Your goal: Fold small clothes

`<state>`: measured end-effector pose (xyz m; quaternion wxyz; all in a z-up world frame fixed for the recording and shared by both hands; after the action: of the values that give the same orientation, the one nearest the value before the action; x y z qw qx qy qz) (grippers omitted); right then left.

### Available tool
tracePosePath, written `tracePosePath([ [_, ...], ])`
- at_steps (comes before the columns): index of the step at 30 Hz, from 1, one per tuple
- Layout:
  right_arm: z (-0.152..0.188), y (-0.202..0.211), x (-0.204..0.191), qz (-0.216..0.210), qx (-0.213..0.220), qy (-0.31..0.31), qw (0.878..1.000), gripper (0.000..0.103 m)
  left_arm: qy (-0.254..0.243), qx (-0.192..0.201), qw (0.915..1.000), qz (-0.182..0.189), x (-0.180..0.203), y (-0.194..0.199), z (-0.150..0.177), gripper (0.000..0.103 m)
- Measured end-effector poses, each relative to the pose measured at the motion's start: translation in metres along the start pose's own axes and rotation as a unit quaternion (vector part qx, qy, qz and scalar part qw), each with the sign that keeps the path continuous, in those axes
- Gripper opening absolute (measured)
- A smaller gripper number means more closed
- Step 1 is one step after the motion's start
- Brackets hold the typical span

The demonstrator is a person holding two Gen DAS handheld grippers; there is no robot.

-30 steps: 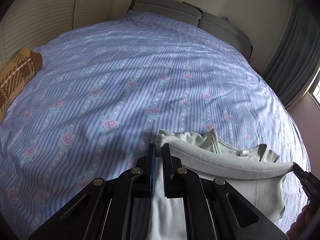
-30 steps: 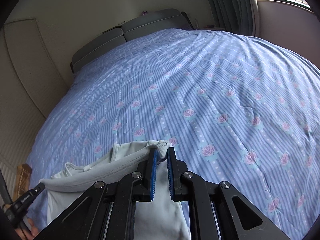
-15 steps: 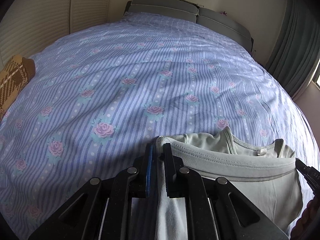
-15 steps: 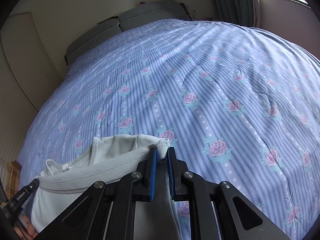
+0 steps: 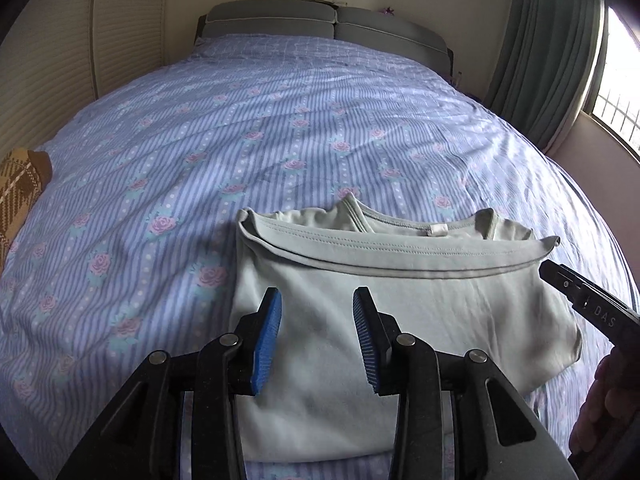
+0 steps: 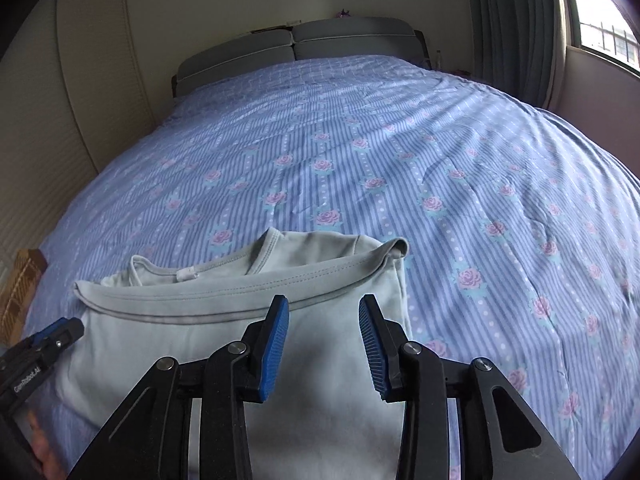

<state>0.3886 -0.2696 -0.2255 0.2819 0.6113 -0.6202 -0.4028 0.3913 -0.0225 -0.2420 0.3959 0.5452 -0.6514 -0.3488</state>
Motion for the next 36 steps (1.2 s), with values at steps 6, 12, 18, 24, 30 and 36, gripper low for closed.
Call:
tracePosePath([
  [6,0.015,-0.019,-0.028,0.015,-0.026,0.046,0.999,0.038,-0.013,-0.032,0.9994,-0.001,0.008,-0.025,0.004,0.040],
  [12,0.015,-0.035,-0.037,0.041,-0.029,0.071,0.996,0.038,-0.024,-0.030,0.9990,-0.022,0.008,-0.035,-0.008,0.042],
  [18,0.001,-0.045,-0.039,0.043,-0.034,0.065,0.996,0.038,-0.010,-0.030,0.9995,-0.010,0.004,-0.040,-0.026,0.044],
  [24,-0.021,-0.052,-0.035,0.027,-0.032,0.036,0.999,0.038,0.025,-0.017,0.9996,-0.001,-0.006,-0.040,-0.054,0.044],
  [30,-0.048,-0.061,-0.032,0.003,-0.028,-0.008,1.000,0.038,0.068,0.023,0.9973,0.013,-0.031,-0.034,-0.072,0.044],
  [36,-0.060,-0.060,-0.031,-0.029,-0.008,-0.037,0.999,0.038,0.048,0.017,0.9986,0.015,-0.028,-0.024,-0.070,0.044],
])
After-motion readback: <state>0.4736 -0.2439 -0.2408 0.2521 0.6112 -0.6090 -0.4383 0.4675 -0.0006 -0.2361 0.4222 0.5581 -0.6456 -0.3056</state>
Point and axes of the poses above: each gripper's, at about its wrist camera, not at the fingertips, and y roughly against the way its jaws point, x to its right, z to its underside, the point moved 8 cm from there along -y, roughly the way its jaws point, and after that the axes turned 15 degrees about -x, right-handed, at the moved point
